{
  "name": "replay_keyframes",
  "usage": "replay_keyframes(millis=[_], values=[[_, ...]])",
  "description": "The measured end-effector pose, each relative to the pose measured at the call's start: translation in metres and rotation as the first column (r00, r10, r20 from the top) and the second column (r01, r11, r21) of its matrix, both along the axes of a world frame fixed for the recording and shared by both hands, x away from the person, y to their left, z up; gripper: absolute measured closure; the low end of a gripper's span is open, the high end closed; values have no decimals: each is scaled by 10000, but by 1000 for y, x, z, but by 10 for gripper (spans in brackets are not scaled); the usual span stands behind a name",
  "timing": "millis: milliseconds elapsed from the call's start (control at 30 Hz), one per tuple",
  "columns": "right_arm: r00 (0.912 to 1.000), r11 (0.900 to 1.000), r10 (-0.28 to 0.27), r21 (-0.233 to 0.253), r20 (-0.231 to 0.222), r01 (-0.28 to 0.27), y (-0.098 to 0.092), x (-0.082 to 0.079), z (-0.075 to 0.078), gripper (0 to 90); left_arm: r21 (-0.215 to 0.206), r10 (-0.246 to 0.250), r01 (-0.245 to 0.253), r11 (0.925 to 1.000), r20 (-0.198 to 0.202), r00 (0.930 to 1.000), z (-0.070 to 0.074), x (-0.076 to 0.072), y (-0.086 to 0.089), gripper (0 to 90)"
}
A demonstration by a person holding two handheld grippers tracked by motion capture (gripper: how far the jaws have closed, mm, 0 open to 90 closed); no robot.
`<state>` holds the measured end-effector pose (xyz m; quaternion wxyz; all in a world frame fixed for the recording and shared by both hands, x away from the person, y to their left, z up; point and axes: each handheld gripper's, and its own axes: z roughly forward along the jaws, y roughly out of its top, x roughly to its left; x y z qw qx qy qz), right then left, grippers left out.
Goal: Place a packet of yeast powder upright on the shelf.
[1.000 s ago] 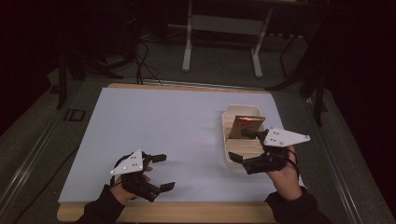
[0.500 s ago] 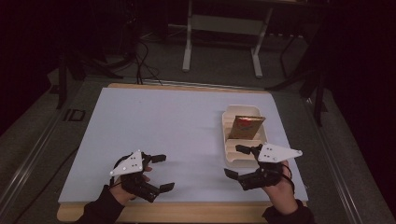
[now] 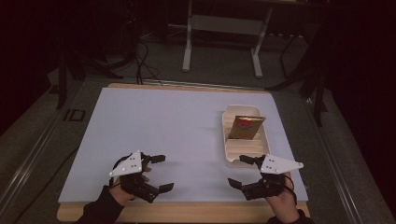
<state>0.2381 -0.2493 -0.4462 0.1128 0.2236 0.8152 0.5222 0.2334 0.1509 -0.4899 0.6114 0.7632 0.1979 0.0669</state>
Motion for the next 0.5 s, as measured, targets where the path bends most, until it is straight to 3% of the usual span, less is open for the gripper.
replay_keyframes(millis=[267, 500], values=[[9999, 9969, 118, -773, -63, -122, 2, 4, -16, 136, -24, 3, -3, 10000, 91, 10000, 0, -2, 0, 46], [9999, 9967, 157, -799, -24, -158, 2, 6, -20, 137, -28, -20, 20, 10000, 28, 10000, -1, -2, 0, 47]])
